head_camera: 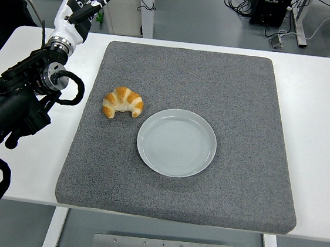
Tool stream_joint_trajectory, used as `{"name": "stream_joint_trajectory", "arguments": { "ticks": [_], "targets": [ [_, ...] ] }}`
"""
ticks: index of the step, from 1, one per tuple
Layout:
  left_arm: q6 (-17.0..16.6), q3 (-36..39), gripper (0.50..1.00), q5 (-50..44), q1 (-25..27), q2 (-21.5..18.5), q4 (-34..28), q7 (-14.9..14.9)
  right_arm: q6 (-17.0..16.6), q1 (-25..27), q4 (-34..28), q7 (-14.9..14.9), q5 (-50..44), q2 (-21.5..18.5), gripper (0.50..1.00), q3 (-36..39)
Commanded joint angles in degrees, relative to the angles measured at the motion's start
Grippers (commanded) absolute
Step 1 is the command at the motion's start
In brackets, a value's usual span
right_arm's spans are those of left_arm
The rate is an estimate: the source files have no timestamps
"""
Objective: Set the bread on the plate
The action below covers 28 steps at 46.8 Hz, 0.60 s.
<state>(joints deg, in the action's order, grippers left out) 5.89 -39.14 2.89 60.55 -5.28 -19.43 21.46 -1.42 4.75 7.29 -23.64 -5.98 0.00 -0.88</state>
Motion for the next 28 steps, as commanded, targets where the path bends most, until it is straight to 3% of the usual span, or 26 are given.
{"name": "stream_joint_trajectory", "arguments": {
  "ticks": [1,28],
  "targets": [
    [0.0,-0.1,0.972,-0.1,0.0,-0.1,0.0,0.1,0.0,0.0,0.0,0.0,0.0,0.0,1.000,0.0],
    [-0.6,0.1,0.972,0.4,1.1,0.2,-0.1,-0.5,0.0,0.0,0.0,0.0,0.0,0.0,1.000,0.0]
  ]
}}
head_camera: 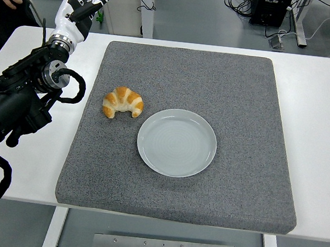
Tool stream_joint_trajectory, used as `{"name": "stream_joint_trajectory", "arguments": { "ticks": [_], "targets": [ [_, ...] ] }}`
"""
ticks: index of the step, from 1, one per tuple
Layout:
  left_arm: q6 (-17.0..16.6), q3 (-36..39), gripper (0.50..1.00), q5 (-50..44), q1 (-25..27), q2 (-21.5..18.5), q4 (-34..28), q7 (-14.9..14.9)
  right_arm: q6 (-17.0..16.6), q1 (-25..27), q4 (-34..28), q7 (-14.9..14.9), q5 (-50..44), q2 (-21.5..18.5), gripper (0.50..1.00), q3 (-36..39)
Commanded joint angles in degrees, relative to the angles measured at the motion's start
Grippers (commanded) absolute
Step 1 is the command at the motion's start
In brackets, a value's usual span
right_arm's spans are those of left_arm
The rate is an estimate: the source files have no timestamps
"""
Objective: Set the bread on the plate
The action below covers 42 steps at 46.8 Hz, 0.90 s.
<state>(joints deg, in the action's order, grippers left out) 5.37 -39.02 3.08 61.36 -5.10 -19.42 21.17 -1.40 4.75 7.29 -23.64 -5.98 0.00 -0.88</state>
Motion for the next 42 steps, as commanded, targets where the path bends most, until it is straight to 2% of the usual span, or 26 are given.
{"name": "stream_joint_trajectory", "arguments": {
  "ticks": [1,10,32,37,42],
  "targets": [
    [0.0,0.1,0.972,0.3,0.4,-0.1,-0.1,-0.2,0.0,0.0,0.0,0.0,0.0,0.0,1.000,0.0],
    [-0.1,0.5,0.971,0.5,0.9,-1.9,-1.2,-0.2,0.0,0.0,0.0,0.0,0.0,0.0,1.000,0.0],
    [-0.4,16.3,0.971,2.5,2.7,-9.0,-9.5,-0.7,0.0,0.0,0.0,0.0,0.0,0.0,1.000,0.0],
    [-0.4,22.0,0.968,4.8,3.5,-11.2,-13.9,-2.4,0.0,0.0,0.0,0.0,0.0,0.0,1.000,0.0],
    [-3.3,26.4,0.966,5.0,3.6,-15.6,-21.2,-4.3,0.0,0.0,0.0,0.0,0.0,0.0,1.000,0.0]
  ]
}}
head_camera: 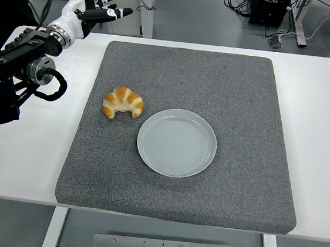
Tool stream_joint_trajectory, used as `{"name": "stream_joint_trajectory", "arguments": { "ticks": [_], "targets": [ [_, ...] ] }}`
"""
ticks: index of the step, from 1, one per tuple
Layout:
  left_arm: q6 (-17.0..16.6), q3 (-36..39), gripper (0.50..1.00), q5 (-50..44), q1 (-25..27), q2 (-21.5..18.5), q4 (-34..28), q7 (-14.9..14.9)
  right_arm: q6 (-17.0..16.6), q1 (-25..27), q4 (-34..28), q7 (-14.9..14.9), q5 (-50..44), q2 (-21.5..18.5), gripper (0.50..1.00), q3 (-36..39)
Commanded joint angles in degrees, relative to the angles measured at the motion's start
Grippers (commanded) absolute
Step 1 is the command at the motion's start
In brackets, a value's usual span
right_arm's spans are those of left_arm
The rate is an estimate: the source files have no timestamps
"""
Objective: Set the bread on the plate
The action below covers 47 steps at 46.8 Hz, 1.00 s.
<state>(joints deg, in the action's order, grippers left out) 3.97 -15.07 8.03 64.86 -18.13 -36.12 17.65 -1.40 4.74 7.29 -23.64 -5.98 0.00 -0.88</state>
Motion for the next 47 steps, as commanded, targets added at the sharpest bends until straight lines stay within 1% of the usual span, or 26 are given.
{"name": "stream_joint_trajectory", "arguments": {
  "ticks": [1,6,11,18,21,30,35,41,44,47],
  "targets": [
    [-2.6,3.3,0.968,0.1,0.4,-3.3,-5.8,-0.8,0.0,0.0,0.0,0.0,0.0,0.0,1.000,0.0],
    [-4.9,6.7,0.968,1.6,2.2,-5.7,-10.7,-1.0,0.0,0.0,0.0,0.0,0.0,0.0,1.000,0.0],
    [-5.1,7.2,0.966,5.4,2.5,-7.4,-13.2,-1.6,0.0,0.0,0.0,0.0,0.0,0.0,1.000,0.0],
    [-5.4,7.2,0.965,13.2,2.2,-7.8,-14.9,-3.9,0.0,0.0,0.0,0.0,0.0,0.0,1.000,0.0],
    [-5.6,7.3,0.965,16.3,2.1,-8.8,-16.3,-3.9,-0.1,0.0,0.0,0.0,0.0,0.0,1.000,0.0],
    [-5.0,7.2,0.965,24.3,3.0,-14.0,-21.4,-3.5,0.0,0.0,0.0,0.0,0.0,0.0,1.000,0.0],
    [-4.7,7.2,0.965,31.1,3.3,-16.8,-23.7,-3.4,0.0,0.0,0.0,0.0,0.0,0.0,1.000,0.0],
    [-3.8,7.2,0.965,38.3,3.3,-17.0,-24.6,-3.4,0.0,0.0,0.0,0.0,0.0,0.0,1.000,0.0],
    [-2.7,7.4,0.965,39.6,3.2,-17.0,-24.6,-3.4,0.0,0.0,0.0,0.0,0.0,0.0,1.000,0.0],
    [-2.5,8.4,0.965,40.2,3.2,-17.0,-24.7,-3.4,0.0,0.0,0.0,0.0,0.0,0.0,1.000,0.0]
  ]
}}
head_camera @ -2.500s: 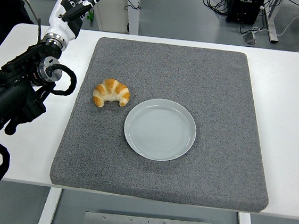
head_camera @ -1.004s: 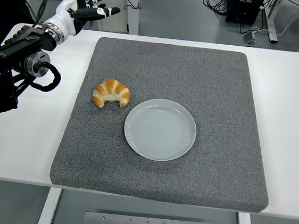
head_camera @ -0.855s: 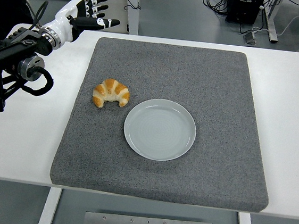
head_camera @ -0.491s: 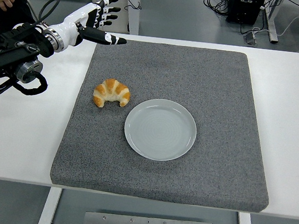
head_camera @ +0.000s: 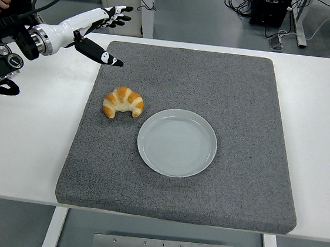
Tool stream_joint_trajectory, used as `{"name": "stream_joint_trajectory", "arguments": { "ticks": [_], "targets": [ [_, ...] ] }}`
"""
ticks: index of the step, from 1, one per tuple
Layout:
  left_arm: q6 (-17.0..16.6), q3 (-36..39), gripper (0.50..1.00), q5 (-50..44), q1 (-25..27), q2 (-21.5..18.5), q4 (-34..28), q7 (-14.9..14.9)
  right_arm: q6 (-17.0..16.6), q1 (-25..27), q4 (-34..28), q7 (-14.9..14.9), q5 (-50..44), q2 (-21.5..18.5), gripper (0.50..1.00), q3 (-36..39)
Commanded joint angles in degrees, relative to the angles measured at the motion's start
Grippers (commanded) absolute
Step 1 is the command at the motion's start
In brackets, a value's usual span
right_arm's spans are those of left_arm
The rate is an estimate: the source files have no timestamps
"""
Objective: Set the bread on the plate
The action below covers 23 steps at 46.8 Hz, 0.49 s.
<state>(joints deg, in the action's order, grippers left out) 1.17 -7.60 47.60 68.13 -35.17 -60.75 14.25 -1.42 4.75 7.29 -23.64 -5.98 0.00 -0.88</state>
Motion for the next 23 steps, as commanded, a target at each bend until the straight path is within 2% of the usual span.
{"name": "stream_joint_trajectory", "arguments": {
  "ticks": [1,23],
  "targets": [
    [0.3,1.4,0.965,0.9,0.0,0.0,-0.1,0.0,0.0,0.0,0.0,0.0,0.0,0.0,1.000,0.0],
    [0.2,6.8,0.968,9.8,-0.3,0.1,-0.7,0.0,0.0,0.0,0.0,0.0,0.0,0.0,1.000,0.0]
  ]
}}
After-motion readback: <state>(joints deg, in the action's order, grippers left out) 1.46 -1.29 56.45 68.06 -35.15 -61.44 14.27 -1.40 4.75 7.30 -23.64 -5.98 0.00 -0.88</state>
